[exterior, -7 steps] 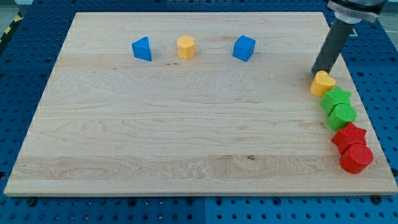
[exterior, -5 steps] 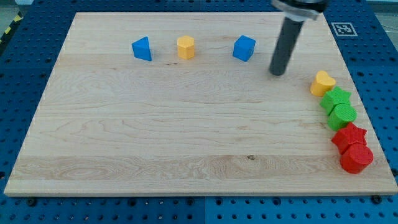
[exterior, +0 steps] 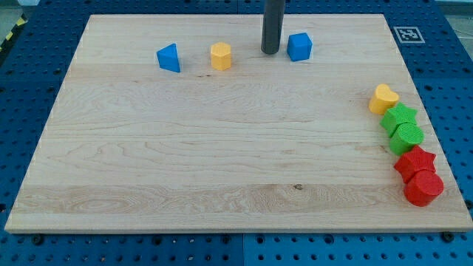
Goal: Push the blue cube into the heart
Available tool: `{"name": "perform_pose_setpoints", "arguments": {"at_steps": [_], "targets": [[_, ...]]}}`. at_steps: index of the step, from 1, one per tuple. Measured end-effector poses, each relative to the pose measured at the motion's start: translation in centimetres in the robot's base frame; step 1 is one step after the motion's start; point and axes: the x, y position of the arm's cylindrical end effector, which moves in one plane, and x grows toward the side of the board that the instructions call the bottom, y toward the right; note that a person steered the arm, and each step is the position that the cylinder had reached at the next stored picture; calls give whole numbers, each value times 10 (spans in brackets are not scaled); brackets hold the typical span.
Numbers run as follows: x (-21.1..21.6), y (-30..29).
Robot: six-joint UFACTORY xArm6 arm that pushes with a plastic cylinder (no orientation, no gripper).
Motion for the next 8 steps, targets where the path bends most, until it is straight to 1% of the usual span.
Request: {"name": "perform_pose_setpoints", "arguments": {"at_steps": [1, 2, 3, 4, 5, 6, 7, 8], "targets": [[-16, 27], [-4, 75], [11, 108], [3, 82], [4, 34], [25, 26], [45, 39], [51, 79]]}}
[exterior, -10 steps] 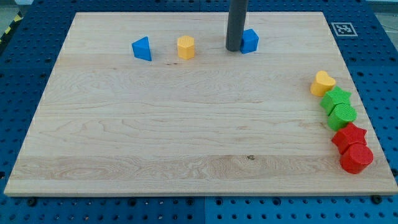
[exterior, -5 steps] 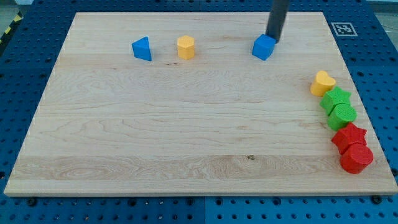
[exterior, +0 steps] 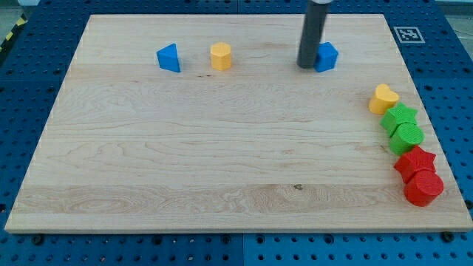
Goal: Push the blue cube into the heart
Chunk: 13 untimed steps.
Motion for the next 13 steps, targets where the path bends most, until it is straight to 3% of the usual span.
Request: {"name": "perform_pose_setpoints", "arguments": {"at_steps": [1, 3, 4, 6, 7, 10, 13], "targets": [[0, 23], [-35, -11], [-50, 20], [-21, 99], [-15, 111], [-14, 27], [22, 35]]}}
